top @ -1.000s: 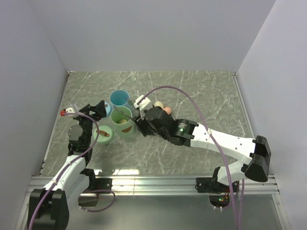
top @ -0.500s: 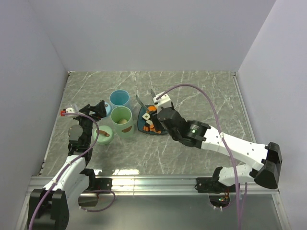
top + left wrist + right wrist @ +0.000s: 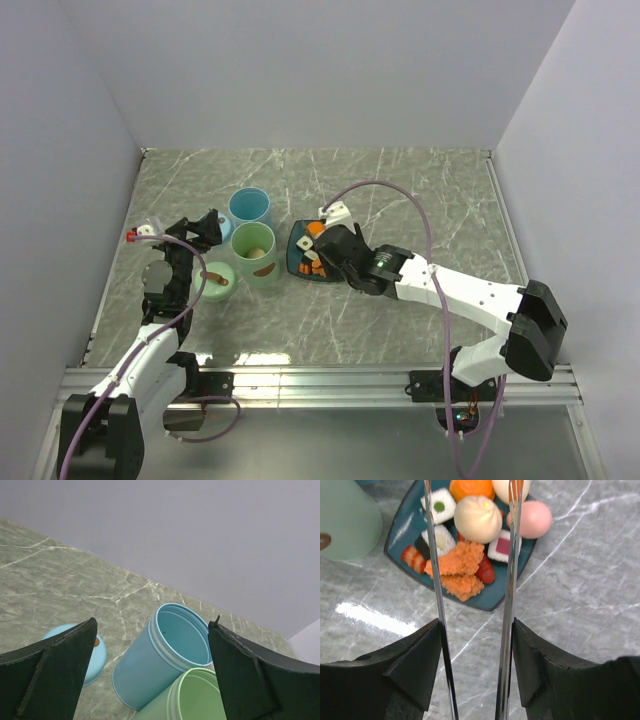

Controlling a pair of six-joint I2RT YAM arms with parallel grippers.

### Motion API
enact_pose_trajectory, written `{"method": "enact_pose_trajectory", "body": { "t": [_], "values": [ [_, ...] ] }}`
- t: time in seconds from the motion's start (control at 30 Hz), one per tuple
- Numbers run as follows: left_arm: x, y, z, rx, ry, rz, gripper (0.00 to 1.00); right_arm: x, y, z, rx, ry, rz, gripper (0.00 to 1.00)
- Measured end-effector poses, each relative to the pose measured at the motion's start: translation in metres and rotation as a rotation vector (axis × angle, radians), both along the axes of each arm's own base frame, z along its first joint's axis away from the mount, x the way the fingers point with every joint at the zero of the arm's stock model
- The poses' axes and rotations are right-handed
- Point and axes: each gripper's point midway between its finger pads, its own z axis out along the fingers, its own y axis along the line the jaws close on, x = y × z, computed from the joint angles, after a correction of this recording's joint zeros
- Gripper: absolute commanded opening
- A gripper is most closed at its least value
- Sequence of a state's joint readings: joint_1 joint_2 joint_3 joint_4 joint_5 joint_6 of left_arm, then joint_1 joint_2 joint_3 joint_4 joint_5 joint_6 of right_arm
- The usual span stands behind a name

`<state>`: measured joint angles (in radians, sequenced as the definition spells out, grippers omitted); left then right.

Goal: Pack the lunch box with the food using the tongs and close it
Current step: Pick up the food using the clamp

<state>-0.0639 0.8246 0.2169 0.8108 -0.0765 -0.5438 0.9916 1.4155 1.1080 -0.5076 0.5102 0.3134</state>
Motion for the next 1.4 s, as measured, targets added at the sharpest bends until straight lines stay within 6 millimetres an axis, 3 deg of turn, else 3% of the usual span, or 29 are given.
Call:
{"method": "enact_pose_trajectory", "body": {
  "t": [0.43, 0.67, 0.77, 1.0, 1.4],
  "values": [
    [0.0, 0.0, 0.0, 0.0, 0.0, 0.0, 0.99, -0.013, -0.006, -0.026, -0.033, 0.092, -0.016, 0.61],
    [0.0, 0.0, 0.0, 0.0, 0.0, 0.0, 0.99, -0.015, -0.01, -0.043, -0.089, 0.126, -0.023, 0.44],
    [0.0, 0.0, 0.0, 0.0, 0.0, 0.0, 0.99, -0.016, -0.011, -0.045, -0.096, 0.133, -0.026, 0.41],
    [0.0, 0.0, 0.0, 0.0, 0.0, 0.0, 0.99, -0.013, -0.011, -0.038, -0.098, 0.118, -0.035, 0.4],
    [0.0, 0.0, 0.0, 0.0, 0.0, 0.0, 0.99, 0.005, 0.003, 0.006, -0.066, 0.021, -0.027, 0.4]
  ]
}}
